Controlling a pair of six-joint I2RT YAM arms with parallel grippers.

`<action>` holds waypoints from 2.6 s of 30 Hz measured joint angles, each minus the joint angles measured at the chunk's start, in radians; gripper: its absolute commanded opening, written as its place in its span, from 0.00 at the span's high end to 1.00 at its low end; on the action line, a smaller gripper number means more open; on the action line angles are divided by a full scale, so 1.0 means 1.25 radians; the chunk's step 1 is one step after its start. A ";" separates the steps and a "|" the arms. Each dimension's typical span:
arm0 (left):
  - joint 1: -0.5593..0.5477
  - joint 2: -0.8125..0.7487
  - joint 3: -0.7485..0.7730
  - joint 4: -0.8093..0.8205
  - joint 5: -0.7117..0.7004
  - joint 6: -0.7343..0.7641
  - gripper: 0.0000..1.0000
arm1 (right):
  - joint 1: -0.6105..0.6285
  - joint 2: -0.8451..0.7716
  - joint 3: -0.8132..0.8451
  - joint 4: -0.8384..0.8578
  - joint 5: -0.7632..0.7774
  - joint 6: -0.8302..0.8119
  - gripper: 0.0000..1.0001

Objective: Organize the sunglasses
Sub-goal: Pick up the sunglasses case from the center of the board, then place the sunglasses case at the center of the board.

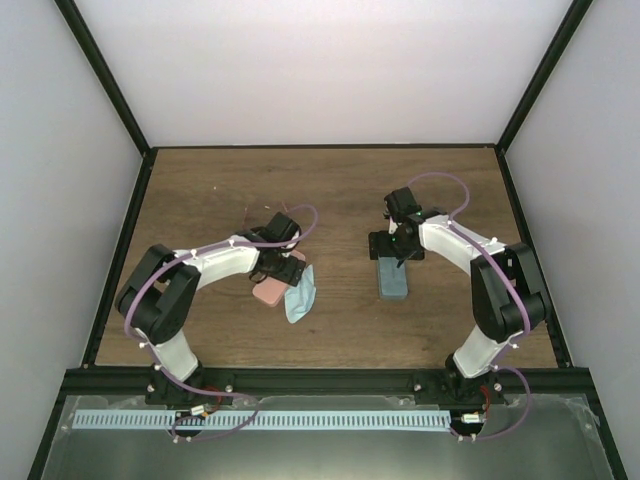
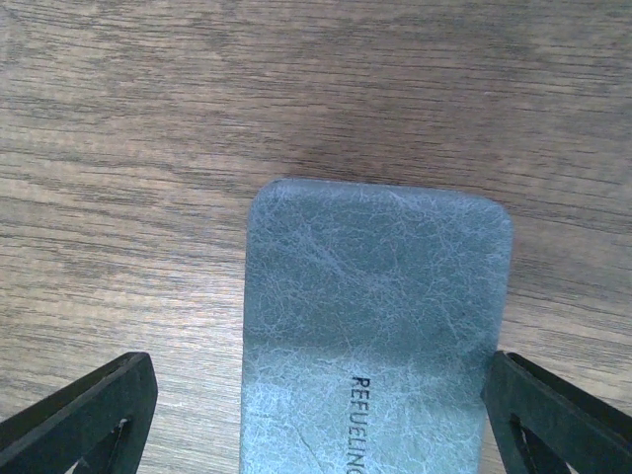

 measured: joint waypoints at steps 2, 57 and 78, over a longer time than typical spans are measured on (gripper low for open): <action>0.000 0.001 -0.002 -0.002 0.002 0.005 0.15 | 0.000 0.000 0.000 0.000 -0.001 0.000 0.06; -0.008 -0.040 0.011 -0.085 0.158 -0.212 0.44 | -0.005 -0.227 -0.208 0.449 -0.679 0.224 0.00; -0.060 -0.015 0.011 -0.083 0.089 -0.219 0.09 | -0.005 -0.208 -0.208 0.404 -0.660 0.195 0.01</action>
